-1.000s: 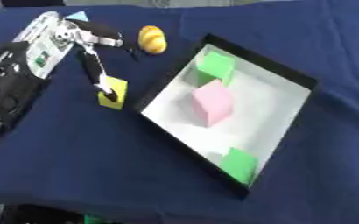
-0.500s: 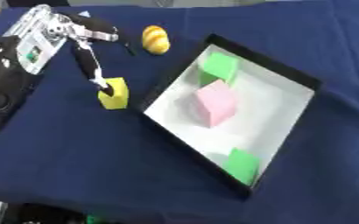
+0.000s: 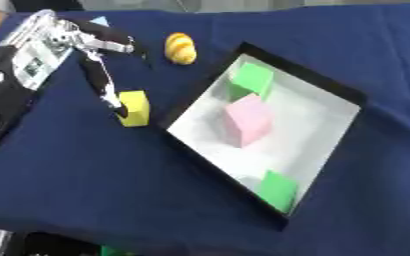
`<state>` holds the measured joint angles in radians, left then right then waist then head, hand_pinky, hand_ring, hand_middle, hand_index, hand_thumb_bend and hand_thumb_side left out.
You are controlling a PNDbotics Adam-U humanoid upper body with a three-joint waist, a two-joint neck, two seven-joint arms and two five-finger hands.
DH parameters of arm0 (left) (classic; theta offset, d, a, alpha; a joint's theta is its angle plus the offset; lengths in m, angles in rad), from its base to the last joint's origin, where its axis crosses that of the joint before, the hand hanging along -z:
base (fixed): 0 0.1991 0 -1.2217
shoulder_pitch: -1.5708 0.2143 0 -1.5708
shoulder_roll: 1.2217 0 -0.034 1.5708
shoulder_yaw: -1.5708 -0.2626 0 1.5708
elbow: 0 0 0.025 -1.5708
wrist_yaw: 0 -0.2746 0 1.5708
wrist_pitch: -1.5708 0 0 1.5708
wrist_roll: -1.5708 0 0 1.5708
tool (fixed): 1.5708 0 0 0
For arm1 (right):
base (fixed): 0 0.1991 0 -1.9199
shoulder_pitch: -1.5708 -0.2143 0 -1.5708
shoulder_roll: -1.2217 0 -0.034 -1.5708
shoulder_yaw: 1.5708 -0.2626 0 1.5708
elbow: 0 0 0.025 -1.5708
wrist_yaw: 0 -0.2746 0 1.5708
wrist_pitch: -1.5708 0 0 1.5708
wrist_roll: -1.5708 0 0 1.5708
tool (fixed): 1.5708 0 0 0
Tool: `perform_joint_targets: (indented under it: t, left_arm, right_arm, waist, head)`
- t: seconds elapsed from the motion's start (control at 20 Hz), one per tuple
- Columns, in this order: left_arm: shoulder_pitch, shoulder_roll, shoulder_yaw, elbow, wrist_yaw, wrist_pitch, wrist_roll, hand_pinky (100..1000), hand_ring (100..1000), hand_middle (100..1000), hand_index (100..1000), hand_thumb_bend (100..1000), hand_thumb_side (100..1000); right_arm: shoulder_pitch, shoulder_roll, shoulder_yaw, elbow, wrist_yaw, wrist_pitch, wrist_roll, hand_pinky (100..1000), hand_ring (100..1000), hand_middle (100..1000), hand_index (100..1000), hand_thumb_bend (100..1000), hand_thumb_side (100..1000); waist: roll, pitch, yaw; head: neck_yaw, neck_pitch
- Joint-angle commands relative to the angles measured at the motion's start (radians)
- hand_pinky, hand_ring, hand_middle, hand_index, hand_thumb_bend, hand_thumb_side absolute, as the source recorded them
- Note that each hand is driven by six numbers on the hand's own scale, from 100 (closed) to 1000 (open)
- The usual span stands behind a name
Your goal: Pick up objects on the table and place them in the box.
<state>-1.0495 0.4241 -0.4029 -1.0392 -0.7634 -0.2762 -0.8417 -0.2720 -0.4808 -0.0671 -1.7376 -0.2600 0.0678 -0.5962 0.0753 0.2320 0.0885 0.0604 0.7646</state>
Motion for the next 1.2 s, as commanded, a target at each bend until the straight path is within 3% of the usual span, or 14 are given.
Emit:
perform_joint_targets:
  t: [0.05, 0.35, 0.55, 0.65, 0.7, 0.8, 0.9, 1.0, 1.2]
  left_arm:
    - [-0.009, 0.009, 0.022, 0.010, -0.031, -0.055, -0.065, 969, 955, 847, 887, 757, 362]
    - [0.003, -0.021, 0.040, 0.042, -0.058, -0.045, -0.065, 964, 947, 839, 882, 729, 364]
    - [0.009, -0.032, 0.046, 0.052, -0.074, -0.038, -0.056, 942, 914, 806, 855, 665, 350]
    - [0.009, -0.029, 0.042, 0.050, -0.073, -0.041, -0.060, 895, 836, 732, 793, 608, 244]
    - [0.008, -0.026, 0.038, 0.049, -0.075, -0.043, -0.063, 842, 774, 653, 726, 537, 100]
    - [0.000, -0.017, 0.029, 0.036, -0.077, -0.051, -0.065, 753, 667, 547, 644, 440, 100]
    - [-0.015, -0.006, 0.028, -0.008, -0.066, -0.059, -0.064, 722, 628, 508, 578, 466, 100]
    - [-0.048, 0.006, 0.032, -0.090, -0.041, -0.040, -0.039, 721, 613, 494, 556, 586, 100]
    - [-0.117, -0.006, 0.009, -0.244, -0.052, -0.011, 0.014, 708, 608, 493, 549, 679, 100]
  right_arm:
    - [-0.007, -0.025, -0.006, -0.008, -0.003, -0.001, 0.000, 792, 776, 721, 803, 151, 448]
    - [-0.010, -0.022, -0.005, -0.009, -0.005, -0.001, 0.002, 793, 776, 720, 803, 149, 449]
    - [-0.011, -0.020, -0.004, -0.008, -0.005, -0.001, 0.004, 793, 776, 721, 803, 148, 451]
    - [-0.011, -0.021, -0.005, -0.007, -0.005, 0.000, 0.003, 793, 776, 721, 804, 146, 452]
    - [-0.011, -0.021, -0.005, -0.007, -0.005, -0.001, 0.003, 793, 776, 721, 804, 146, 453]
    - [-0.011, -0.022, -0.005, -0.006, -0.006, -0.001, 0.003, 793, 775, 721, 804, 146, 458]
    - [-0.012, -0.023, -0.006, -0.006, -0.006, -0.003, 0.002, 793, 775, 721, 804, 144, 450]
    - [-0.014, -0.026, -0.007, -0.010, -0.006, -0.006, 0.000, 794, 775, 721, 803, 142, 443]
    - [-0.029, -0.039, -0.005, -0.024, -0.007, -0.010, 0.006, 794, 775, 721, 803, 141, 430]
  waist:
    - [0.008, -0.035, -0.001]
    - [0.006, -0.033, -0.006]
    - [0.005, -0.031, -0.007]
    - [0.006, -0.031, -0.006]
    - [0.006, -0.032, -0.006]
    - [0.007, -0.032, -0.006]
    - [0.007, -0.033, -0.005]
    - [0.006, -0.035, -0.004]
    - [0.004, -0.038, -0.009]
  head:
    - [0.005, 0.005]
    - [0.013, 0.005]
    - [0.015, 0.005]
    - [0.017, 0.005]
    - [0.017, 0.005]
    - [0.018, 0.005]
    - [0.018, 0.005]
    - [0.020, 0.005]
    - [0.032, 0.005]
